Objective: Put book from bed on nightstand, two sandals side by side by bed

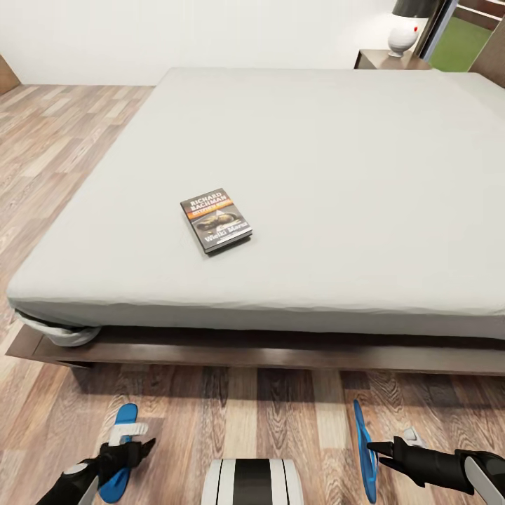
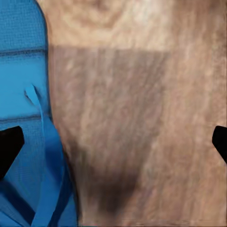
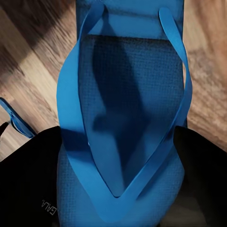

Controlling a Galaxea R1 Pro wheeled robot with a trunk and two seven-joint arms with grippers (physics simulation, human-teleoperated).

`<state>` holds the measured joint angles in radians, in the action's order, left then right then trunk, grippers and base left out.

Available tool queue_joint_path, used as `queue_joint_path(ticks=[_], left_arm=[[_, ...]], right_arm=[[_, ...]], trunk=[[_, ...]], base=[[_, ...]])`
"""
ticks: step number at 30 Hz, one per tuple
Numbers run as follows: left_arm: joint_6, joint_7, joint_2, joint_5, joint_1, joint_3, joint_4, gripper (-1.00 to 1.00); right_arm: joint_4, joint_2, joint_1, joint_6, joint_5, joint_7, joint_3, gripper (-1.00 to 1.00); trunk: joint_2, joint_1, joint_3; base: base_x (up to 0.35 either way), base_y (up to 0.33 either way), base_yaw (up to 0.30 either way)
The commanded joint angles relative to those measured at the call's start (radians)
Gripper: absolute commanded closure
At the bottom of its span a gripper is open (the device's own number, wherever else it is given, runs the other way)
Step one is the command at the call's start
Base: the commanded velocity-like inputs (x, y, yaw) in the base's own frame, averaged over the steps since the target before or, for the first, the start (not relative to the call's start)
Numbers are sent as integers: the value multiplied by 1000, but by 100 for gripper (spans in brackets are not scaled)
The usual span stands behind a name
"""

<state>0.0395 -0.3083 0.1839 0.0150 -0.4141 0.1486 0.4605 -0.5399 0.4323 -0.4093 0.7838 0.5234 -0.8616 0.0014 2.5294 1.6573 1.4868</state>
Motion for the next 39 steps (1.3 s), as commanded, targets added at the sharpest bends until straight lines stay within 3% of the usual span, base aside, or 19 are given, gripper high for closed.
queue_joint_path(ticks=[1, 2, 4, 7, 10, 13, 17, 20, 23, 25, 28, 31, 35, 39], left_arm=[[6, -131, 21, -15, 0, 8, -1, -100], [6, -225, 39, -40, 0, 11, -2, -100], [7, -297, 53, -79, 1, 21, -4, -100], [6, -341, 61, -115, 1, 29, -5, -100], [6, -350, 61, -124, 1, 30, -6, -100], [6, -354, 62, -127, 2, 32, -6, -100], [6, -357, 62, -128, 2, 38, -6, -100], [7, -357, 62, -128, 2, 49, -6, -100], [7, -356, 62, -128, 2, 63, -6, -100], [7, -356, 61, -127, 2, 65, -6, -100], [7, -357, 60, -127, 3, 67, -6, -100], [7, -357, 61, -127, 3, 70, -6, -100], [7, -356, 61, -127, 2, 71, -6, -100], [7, -356, 62, -127, 3, 72, -6, -100]], right_arm=[[0, 0, 0, 4, 2, 0, 0, 100], [0, 0, 0, 3, 1, 0, 0, 100], [1, 0, 0, 0, 0, 1, 0, 100], [3, -3, 0, -7, -6, 7, 1, 100], [8, -6, 0, -63, -10, 15, 2, 100], [11, -7, 0, -129, -13, 138, 2, 100], [11, -9, 0, -203, -15, 379, 11, 100], [12, -9, 0, -289, -17, 482, 14, 100], [12, -10, 0, -324, -23, 557, 23, 100], [12, -10, 0, -340, -61, 573, 33, 100], [16, -12, 0, -400, -183, 586, 38, 100], [17, -42, 0, -444, -262, 667, 38, 100], [33, -87, 0, -531, -292, 816, 39, 100], [61, -95, 0, -559, -296, 846, 40, 100]], trunk=[[0, 0, 1], [0, 0, 1], [0, 0, 1], [0, 0, 1], [0, 0, 1], [0, 0, 1], [0, 0, 1], [0, 0, 1], [0, 0, 1], [0, 0, 1], [0, 0, 1], [0, 0, 1], [0, 0, 1], [0, 0, 1]], base=[[0, 0, 0], [0, 0, 0], [0, 0, 0], [0, 0, 0], [0, 0, 0], [0, 0, 0], [0, 0, 0], [0, 0, 0], [0, 0, 0], [0, 0, 0], [0, 0, 0], [0, 0, 0], [0, 0, 0], [0, 32, 0]])
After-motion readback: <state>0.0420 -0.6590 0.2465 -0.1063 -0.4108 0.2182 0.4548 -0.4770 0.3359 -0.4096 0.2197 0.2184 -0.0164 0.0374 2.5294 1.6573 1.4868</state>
